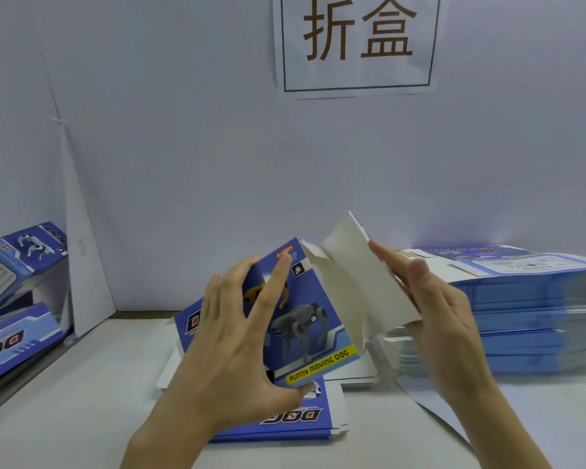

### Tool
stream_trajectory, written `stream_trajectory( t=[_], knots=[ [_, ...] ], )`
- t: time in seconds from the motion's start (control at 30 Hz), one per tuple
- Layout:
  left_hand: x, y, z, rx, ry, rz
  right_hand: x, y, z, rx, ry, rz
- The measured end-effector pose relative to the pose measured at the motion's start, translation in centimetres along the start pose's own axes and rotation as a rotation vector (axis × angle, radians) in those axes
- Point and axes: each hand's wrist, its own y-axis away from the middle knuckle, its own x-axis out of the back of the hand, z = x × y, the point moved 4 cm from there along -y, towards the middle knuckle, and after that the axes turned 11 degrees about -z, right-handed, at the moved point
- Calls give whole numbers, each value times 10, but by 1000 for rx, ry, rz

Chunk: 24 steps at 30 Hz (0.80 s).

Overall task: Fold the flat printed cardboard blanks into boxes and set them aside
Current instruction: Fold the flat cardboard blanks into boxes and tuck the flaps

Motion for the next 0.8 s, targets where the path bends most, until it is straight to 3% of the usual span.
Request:
stream_trajectory(
  t=[0.07, 0.17, 0.3, 0.5, 0.63, 0.7, 0.8],
  knots=[
    [4, 0, -1, 3, -8, 29, 0, -1, 4, -93, -180, 34],
    [5, 0, 1, -23, -34, 56, -7, -1, 7, -242, -458, -69],
    [6, 1, 0, -36, -28, 73, 0, -3, 11, -263, -399, -25],
    [3, 0, 4, -13, -98, 68, -6, -2, 7, -154, -168, 35],
    [4, 0, 5, -20, -99, 75, -8, -1, 4, -49, -51, 207],
    [3, -2, 8, -47, -143, 105, -13, -1, 3, -38, -72, 168],
    [1, -5, 12, -23, -114, 133, -33, 1, 5, -66, -95, -21]
  ],
)
